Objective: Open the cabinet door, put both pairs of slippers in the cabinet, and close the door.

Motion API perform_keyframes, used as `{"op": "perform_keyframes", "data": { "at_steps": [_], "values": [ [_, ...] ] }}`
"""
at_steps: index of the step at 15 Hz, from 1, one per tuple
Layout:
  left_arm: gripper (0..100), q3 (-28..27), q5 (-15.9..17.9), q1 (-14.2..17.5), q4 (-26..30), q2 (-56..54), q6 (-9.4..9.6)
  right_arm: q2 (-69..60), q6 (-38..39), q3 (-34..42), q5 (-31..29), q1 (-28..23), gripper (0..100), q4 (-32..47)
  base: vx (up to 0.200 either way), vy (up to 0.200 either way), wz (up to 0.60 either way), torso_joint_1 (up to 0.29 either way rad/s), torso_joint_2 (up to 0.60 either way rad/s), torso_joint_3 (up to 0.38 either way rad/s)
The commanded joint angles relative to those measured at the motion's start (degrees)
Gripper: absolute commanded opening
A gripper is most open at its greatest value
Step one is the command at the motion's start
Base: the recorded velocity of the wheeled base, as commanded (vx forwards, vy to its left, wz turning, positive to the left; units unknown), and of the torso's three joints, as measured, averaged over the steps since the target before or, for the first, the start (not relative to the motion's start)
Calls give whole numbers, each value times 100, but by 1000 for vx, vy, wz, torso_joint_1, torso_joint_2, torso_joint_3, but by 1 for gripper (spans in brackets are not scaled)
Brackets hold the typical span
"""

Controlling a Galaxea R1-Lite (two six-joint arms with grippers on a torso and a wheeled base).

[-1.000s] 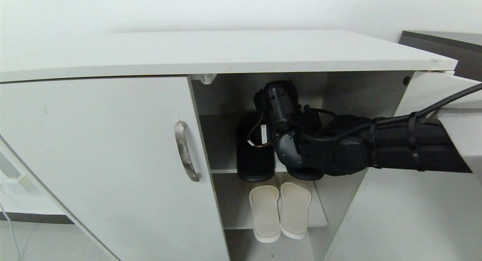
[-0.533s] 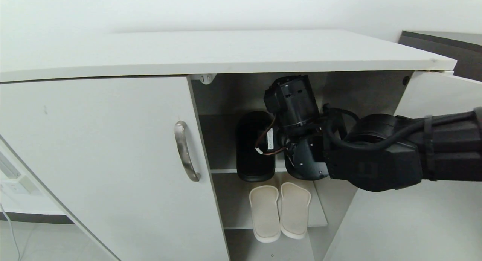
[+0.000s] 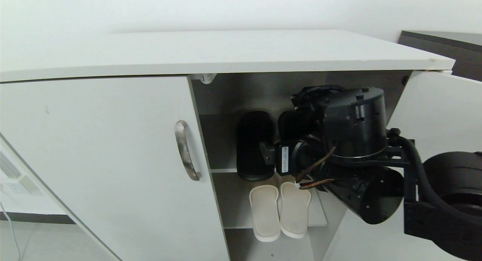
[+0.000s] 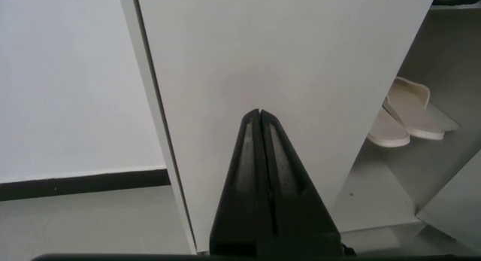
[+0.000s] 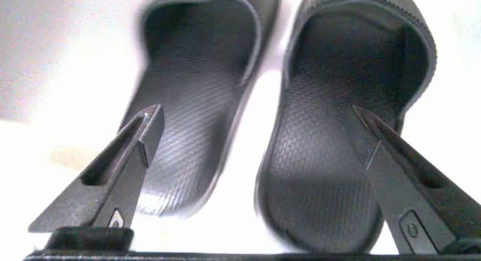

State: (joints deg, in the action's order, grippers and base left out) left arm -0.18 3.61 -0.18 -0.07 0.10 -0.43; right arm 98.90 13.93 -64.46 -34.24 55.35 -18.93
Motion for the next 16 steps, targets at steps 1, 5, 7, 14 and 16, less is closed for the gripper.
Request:
{"op": "perform_keyframes", "data": {
  "at_steps": [1,5,7,14,16],
  "values": [
    [0,1,0,1,-1,-1,-1,-398,-40,435,181,64,100,-190,0,0,0,0,0,0],
    [0,1,0,1,-1,-1,-1,-504,-31,813,322,90,100,-348,0,0,0,0,0,0],
    [0,1,0,1,-1,-1,-1,-468,-40,857,322,117,0,-427,0,0,0,0,0,0],
    [0,1,0,1,-1,-1,-1,-547,-49,883,304,310,0,-418,0,0,0,0,0,0],
    [0,1,0,1,-1,-1,-1,-539,-84,936,304,328,0,-427,0,0,0,0,0,0]
  ]
}}
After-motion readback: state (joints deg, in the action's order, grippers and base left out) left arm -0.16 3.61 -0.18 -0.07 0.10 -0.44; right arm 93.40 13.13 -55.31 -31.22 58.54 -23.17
